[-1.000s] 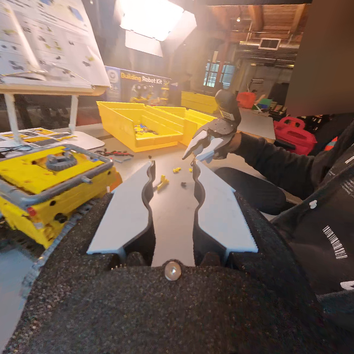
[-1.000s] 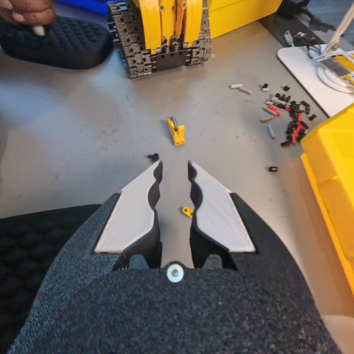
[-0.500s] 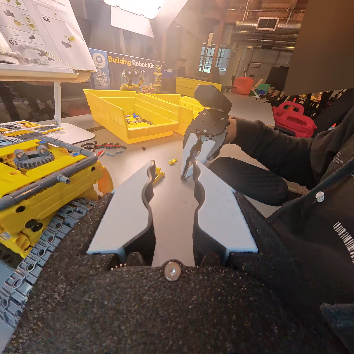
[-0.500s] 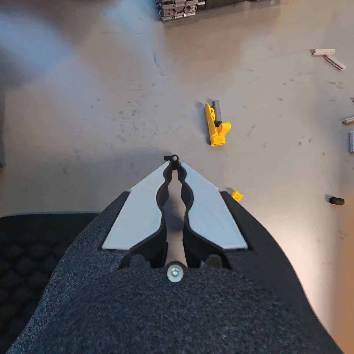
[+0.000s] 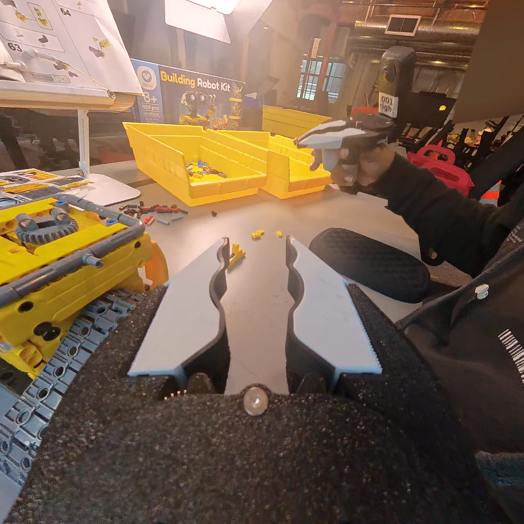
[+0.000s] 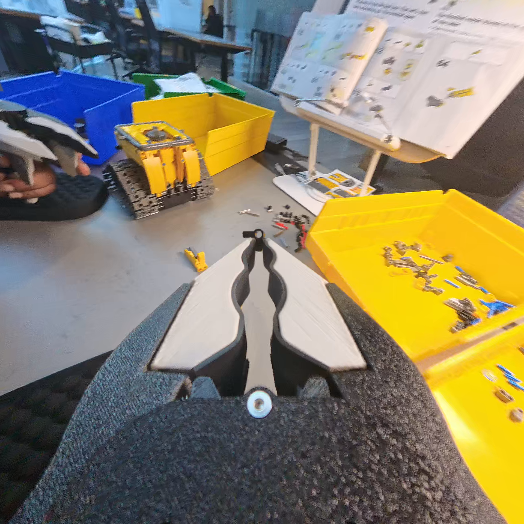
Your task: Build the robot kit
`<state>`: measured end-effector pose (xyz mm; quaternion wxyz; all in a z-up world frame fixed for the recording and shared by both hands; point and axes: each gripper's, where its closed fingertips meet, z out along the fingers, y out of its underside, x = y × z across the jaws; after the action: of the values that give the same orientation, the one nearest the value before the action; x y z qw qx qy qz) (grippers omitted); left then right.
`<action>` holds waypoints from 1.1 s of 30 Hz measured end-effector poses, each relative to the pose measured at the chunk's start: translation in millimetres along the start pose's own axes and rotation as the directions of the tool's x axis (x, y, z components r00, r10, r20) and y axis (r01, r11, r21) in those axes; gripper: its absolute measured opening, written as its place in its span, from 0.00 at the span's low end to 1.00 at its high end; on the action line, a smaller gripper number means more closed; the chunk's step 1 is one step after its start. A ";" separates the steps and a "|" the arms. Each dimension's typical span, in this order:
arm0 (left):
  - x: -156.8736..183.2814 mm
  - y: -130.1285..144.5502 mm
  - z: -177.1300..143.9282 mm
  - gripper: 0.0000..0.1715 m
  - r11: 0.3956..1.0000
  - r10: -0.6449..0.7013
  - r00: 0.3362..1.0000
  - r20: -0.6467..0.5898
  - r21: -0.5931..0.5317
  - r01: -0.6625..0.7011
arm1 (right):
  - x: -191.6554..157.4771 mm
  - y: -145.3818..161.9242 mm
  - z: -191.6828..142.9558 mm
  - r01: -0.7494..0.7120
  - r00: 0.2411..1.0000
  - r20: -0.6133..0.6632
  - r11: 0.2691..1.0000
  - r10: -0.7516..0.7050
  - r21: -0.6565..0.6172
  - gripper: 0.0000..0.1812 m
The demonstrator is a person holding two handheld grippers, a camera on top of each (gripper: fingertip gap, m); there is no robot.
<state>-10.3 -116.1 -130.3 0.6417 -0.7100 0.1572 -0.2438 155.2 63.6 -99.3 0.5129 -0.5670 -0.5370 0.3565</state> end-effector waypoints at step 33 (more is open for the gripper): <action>-18.2 1.1 -0.4 0.24 0.998 0.058 0.982 0.178 -0.009 -0.058 | 370.7 145.4 -83.0 -0.428 0.545 -0.838 0.866 0.020 -0.257 0.16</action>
<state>-25.5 -106.8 -134.0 0.6588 -0.7252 0.1201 -0.1601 332.6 423.4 -167.0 0.5093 -0.8303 -0.2261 -0.0087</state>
